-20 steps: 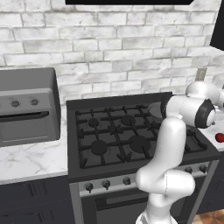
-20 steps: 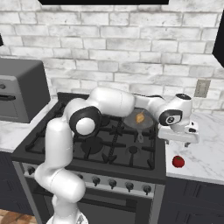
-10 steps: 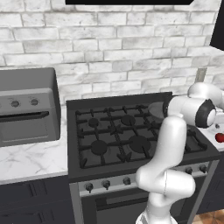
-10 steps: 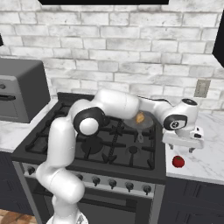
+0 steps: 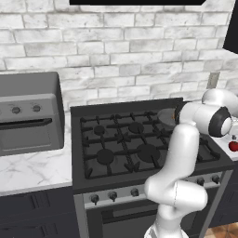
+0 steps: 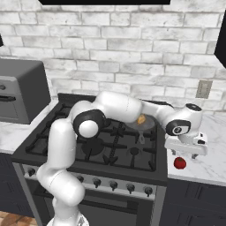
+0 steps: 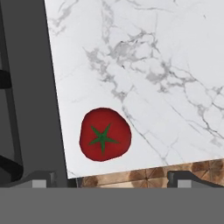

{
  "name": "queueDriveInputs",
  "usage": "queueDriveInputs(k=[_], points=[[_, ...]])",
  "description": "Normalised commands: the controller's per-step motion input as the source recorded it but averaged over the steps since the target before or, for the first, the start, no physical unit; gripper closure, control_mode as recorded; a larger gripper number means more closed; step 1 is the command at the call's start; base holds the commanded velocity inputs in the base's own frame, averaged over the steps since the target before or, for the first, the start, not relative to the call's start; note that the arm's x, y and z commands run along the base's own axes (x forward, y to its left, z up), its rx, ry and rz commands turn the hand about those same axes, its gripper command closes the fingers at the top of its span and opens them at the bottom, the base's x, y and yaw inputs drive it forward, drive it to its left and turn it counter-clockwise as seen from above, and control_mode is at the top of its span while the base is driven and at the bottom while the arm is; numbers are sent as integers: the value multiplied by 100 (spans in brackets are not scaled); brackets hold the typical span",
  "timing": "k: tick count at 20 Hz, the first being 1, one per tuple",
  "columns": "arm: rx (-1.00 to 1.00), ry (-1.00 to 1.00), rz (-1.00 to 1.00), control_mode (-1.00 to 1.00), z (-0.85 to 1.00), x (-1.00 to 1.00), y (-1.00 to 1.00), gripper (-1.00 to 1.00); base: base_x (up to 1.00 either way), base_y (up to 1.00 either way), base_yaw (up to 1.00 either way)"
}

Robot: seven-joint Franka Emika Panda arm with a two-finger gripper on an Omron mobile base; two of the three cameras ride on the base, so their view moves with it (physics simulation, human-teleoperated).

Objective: Place the pan on the rear right burner on the stove. Then place the tomato and the onion in the pan and turn on the rear right burner.

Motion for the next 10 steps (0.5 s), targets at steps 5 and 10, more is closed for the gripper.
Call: queueDriveInputs(k=[5, 10], points=[[0, 0, 0, -100, -5, 0, 0, -100, 0, 0, 0], [0, 0, 0, -100, -1, 0, 0, -100, 0, 0, 0]])
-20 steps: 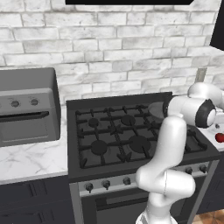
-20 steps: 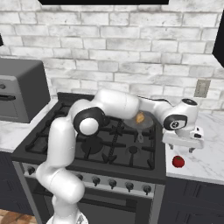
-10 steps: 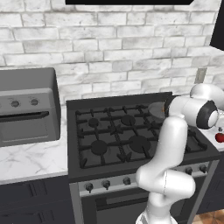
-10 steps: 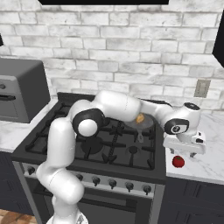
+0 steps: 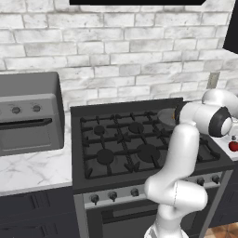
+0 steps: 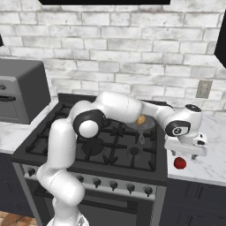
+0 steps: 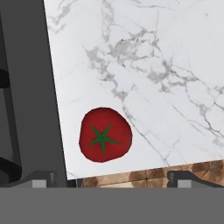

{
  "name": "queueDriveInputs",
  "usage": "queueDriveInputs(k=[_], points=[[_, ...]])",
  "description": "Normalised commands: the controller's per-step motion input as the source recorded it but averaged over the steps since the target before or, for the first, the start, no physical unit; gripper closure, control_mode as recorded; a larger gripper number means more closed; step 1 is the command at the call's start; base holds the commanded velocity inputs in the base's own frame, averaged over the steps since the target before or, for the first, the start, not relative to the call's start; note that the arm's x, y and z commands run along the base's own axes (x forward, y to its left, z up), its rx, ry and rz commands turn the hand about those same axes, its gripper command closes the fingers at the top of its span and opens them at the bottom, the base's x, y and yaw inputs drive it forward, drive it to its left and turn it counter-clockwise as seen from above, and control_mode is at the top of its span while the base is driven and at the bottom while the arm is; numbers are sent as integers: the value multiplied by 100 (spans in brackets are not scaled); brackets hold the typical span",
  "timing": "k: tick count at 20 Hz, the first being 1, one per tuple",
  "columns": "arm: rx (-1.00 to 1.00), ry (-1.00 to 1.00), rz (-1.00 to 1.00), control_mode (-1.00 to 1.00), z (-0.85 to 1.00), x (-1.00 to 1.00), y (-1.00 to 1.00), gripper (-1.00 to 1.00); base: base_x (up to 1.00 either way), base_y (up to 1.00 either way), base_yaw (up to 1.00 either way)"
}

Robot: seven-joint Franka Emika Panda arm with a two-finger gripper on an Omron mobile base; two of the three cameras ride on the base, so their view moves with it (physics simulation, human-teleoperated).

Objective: Place the pan on the rear right burner on the stove. Then place the tomato and the onion in the pan and turn on the rear right burner.

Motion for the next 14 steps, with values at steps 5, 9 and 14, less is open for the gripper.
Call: queueDriveInputs(k=[5, 9, 14], points=[[0, 0, 0, -100, -2, 0, 0, -100, 0, 0, 0], [0, 0, 0, -100, -9, 0, 2, -100, 0, 0, 0], [0, 0, 0, -100, -20, 0, 4, -100, 0, 0, 0]])
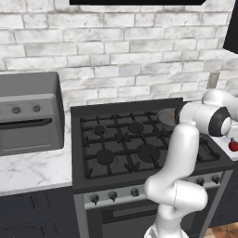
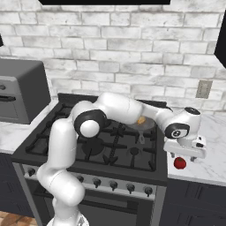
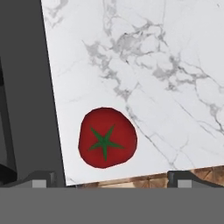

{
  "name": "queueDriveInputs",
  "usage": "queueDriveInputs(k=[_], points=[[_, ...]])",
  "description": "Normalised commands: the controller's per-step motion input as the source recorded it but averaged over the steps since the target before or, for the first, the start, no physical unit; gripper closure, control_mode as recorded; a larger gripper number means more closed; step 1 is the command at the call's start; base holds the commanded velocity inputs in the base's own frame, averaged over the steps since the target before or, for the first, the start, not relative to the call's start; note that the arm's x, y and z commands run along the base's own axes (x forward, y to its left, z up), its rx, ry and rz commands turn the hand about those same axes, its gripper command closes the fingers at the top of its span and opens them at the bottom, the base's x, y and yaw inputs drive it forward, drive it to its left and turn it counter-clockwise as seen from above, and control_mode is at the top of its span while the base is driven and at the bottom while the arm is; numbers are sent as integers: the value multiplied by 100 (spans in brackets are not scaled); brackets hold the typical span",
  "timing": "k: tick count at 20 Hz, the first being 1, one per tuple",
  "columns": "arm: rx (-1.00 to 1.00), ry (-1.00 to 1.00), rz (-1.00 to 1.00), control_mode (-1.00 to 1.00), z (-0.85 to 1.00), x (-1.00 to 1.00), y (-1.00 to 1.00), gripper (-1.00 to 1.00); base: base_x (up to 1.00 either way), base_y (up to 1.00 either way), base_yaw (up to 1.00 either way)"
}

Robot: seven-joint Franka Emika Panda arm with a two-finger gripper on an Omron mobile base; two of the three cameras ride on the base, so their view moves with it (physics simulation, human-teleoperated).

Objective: Place the pan on the rear right burner on the stove. Then place the tomato and the onion in the pan and turn on the rear right burner.

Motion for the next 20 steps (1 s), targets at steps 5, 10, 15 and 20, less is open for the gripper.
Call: queueDriveInputs(k=[5, 10, 15, 20], points=[[0, 0, 0, -100, -15, 0, 1, -100, 0, 0, 0], [0, 0, 0, -100, -15, 0, 0, -100, 0, 0, 0], [0, 0, 0, -100, -13, 1, 0, -100, 0, 0, 0], [0, 0, 0, -100, -12, 9, 0, -100, 0, 0, 0]])
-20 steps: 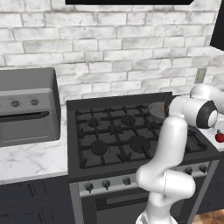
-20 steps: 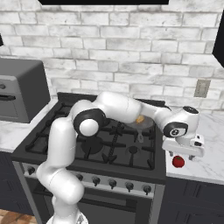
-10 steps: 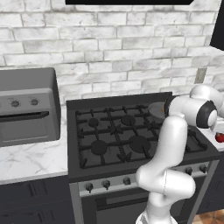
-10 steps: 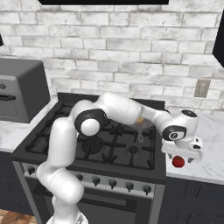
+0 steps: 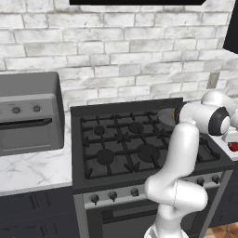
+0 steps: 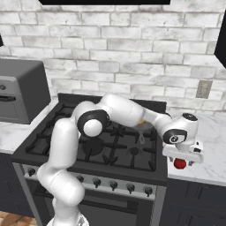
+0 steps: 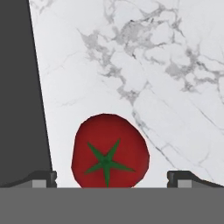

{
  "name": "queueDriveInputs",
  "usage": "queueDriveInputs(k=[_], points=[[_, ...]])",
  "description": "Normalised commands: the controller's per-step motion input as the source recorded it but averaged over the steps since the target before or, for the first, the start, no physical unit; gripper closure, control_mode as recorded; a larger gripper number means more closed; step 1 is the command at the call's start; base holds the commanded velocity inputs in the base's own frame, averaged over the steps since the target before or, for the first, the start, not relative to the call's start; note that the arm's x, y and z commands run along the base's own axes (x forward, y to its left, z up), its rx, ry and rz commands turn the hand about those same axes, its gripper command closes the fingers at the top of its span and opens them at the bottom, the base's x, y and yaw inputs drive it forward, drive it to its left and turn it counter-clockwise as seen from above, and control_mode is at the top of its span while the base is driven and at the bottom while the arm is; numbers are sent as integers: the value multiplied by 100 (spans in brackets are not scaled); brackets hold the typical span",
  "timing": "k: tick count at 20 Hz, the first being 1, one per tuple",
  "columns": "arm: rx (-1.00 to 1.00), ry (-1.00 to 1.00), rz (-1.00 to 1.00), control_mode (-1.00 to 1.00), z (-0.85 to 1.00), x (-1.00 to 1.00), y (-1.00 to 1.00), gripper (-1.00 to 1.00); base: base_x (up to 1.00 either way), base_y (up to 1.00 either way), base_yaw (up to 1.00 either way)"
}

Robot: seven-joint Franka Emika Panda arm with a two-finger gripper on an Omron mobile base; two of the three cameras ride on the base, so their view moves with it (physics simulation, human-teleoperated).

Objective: Place the pan on the rear right burner on the stove. Then place the tomato and the onion in the pan and turn on the rear right burner.

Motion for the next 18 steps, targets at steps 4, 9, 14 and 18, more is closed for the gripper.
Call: queueDriveInputs(k=[4, 9, 14, 18], points=[[0, 0, 0, -100, -11, 11, 0, -100, 0, 0, 0], [0, 0, 0, -100, -13, 2, 0, -100, 0, 0, 0], [0, 1, 0, -100, -10, 0, 0, 100, 0, 0, 0], [0, 1, 0, -100, -3, 0, 0, 100, 0, 0, 0]])
